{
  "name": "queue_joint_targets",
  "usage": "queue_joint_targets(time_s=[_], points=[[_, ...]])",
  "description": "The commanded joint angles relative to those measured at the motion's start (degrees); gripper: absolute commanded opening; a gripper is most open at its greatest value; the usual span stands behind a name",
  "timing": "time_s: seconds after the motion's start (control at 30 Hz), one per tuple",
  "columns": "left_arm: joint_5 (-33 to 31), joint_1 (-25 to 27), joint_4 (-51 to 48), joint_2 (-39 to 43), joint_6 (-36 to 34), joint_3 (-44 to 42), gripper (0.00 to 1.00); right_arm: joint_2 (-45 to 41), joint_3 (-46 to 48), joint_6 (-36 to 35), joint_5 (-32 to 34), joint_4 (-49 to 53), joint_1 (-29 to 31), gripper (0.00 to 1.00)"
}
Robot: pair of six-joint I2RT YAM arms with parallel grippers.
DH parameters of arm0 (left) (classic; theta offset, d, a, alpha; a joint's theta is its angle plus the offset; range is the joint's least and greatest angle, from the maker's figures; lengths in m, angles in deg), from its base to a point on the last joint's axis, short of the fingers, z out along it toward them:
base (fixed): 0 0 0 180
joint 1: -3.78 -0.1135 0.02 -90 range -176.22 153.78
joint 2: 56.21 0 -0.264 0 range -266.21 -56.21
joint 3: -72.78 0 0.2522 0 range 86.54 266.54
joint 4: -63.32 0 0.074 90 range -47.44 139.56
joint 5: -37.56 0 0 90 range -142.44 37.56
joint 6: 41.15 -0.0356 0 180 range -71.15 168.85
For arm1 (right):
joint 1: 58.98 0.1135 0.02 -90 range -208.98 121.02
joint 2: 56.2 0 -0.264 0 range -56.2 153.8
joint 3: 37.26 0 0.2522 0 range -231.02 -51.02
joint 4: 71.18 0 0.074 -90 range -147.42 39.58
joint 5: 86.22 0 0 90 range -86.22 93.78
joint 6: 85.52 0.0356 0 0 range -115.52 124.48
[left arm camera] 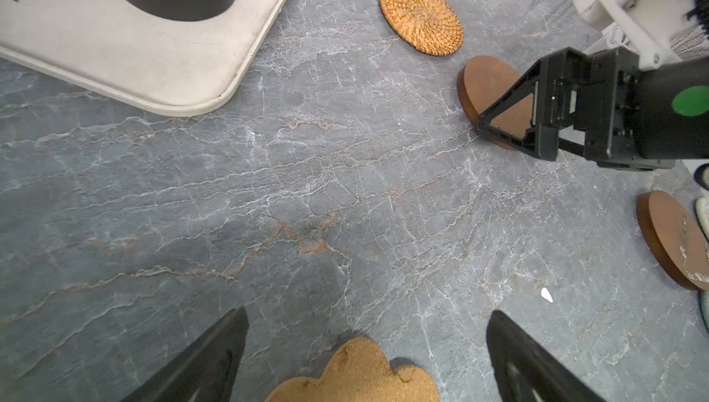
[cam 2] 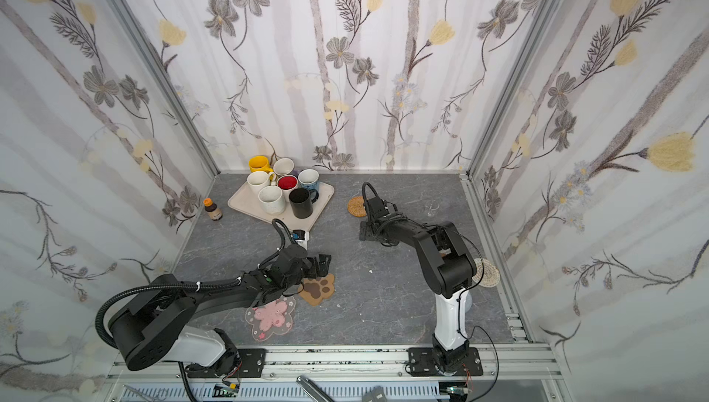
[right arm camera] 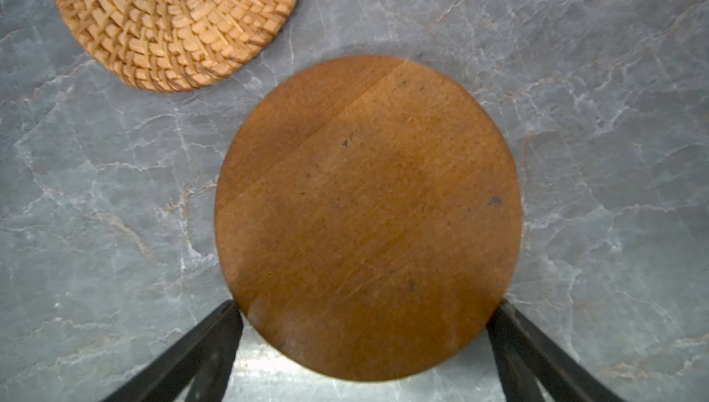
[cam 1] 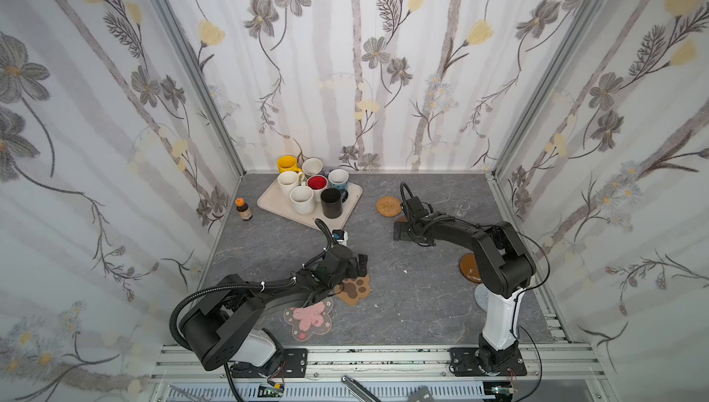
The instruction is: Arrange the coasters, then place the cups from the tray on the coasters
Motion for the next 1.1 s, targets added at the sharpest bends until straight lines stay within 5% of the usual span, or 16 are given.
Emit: queue_joint_targets(time_s=[0.0,1.07], points=[[0.1,0.0,2.2,-0.8,-0.6,0.5,1.0,2.0,-2.5,-0.4,-4.2,4.7,-0.6,0.99],[0.8,-0.5,4.8,-3.6,-2.0,0.4,1.0,16.0,-27.5,-6.1,-6.5,17.6,-8.9,1.0]])
